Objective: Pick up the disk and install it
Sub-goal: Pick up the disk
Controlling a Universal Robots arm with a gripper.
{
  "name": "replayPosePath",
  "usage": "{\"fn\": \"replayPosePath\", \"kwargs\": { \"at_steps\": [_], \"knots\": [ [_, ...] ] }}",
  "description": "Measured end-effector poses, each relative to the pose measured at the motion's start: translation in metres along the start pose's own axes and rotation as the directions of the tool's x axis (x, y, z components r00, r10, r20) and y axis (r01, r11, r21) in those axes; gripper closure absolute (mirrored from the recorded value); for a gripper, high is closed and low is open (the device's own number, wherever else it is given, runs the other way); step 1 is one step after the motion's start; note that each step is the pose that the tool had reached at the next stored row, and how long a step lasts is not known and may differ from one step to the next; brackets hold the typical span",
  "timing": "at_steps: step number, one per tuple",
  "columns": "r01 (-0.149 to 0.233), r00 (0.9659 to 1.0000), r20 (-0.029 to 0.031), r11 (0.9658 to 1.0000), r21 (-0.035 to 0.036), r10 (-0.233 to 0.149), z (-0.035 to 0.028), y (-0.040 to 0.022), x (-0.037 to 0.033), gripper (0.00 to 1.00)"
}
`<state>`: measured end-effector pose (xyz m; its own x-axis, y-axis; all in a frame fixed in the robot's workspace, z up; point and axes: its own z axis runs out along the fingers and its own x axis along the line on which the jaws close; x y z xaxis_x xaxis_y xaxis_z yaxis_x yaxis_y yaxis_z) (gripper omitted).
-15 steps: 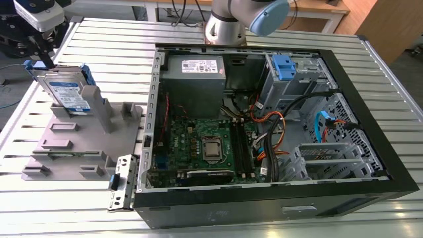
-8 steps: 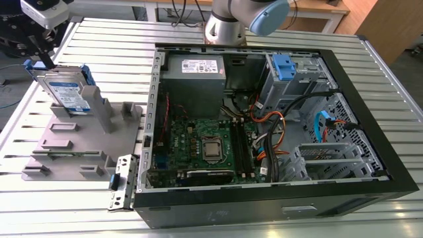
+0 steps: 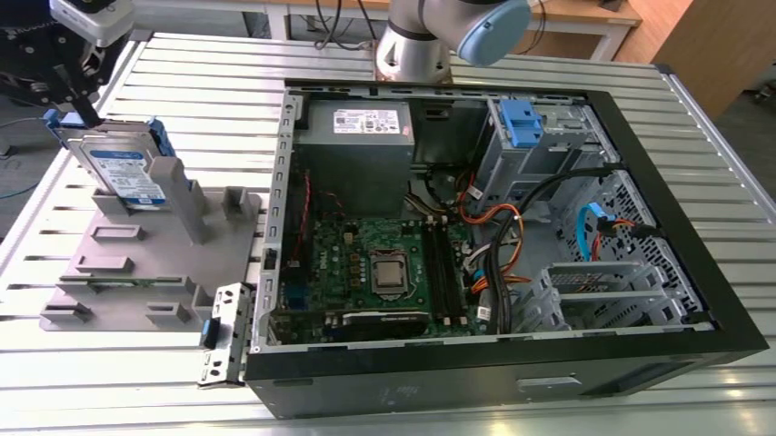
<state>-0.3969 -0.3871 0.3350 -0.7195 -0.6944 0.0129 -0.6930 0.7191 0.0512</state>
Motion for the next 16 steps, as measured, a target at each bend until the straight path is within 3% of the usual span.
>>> {"fn": "replayPosePath", "kwargs": {
  "at_steps": [4, 8, 12, 16],
  "knots": [
    [0.073, 0.9973, -0.0038, 0.9973, 0.0008, -0.073, 0.0002, 0.0, 0.0, 0.89],
    [0.145, 0.9894, -0.0076, 0.9895, 0.0013, -0.145, 0.0003, 0.0, 0.0, 0.89],
    [0.217, 0.9761, -0.0115, 0.9762, 0.0016, -0.217, 0.0005, 0.0, 0.0, 0.89],
    [0.287, 0.958, -0.0153, 0.9581, 0.0015, -0.287, 0.0006, 0.0, 0.0, 0.89]
  ]
}}
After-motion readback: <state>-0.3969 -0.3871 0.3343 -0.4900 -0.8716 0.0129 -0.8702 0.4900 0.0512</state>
